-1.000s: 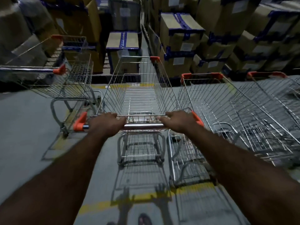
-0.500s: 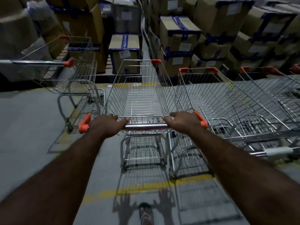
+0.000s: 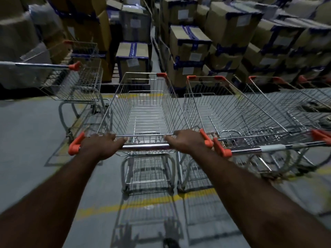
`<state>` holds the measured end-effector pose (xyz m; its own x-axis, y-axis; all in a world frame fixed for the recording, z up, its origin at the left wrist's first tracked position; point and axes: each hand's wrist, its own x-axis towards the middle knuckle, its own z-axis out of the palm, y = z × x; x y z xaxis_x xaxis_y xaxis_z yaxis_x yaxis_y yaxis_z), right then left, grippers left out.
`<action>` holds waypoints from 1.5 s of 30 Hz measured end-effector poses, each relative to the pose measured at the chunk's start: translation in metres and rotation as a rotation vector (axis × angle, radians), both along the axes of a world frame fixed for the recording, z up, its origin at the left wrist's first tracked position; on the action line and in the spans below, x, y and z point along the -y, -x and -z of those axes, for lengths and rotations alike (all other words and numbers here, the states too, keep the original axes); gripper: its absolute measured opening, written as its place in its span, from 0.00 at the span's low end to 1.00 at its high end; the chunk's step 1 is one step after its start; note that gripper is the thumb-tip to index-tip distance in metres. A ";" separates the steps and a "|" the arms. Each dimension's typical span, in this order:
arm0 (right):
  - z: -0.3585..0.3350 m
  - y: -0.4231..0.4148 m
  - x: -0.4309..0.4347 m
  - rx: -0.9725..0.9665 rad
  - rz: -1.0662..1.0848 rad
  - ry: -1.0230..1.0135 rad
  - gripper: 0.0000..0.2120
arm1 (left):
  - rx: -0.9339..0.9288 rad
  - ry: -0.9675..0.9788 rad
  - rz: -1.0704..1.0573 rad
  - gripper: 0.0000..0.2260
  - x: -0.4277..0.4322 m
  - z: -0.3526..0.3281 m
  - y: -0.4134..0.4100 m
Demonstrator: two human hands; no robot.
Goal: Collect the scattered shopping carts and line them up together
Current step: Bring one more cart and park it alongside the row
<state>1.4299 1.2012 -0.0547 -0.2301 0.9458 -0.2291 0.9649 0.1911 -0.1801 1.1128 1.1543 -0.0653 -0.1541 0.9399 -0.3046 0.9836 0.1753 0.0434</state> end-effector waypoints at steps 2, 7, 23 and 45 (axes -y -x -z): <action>-0.001 -0.003 0.004 -0.002 -0.022 0.014 0.47 | -0.023 0.008 -0.017 0.48 0.007 -0.001 -0.004; -0.013 -0.014 0.014 0.122 -0.161 0.054 0.49 | -0.026 -0.015 -0.029 0.49 0.018 -0.001 -0.009; -0.018 -0.083 0.039 0.325 -0.423 0.009 0.50 | -0.001 -0.091 -0.044 0.46 0.057 -0.004 -0.041; 0.010 -0.119 0.045 0.174 -0.381 -0.337 0.21 | -0.122 -0.306 0.149 0.52 0.084 -0.016 -0.022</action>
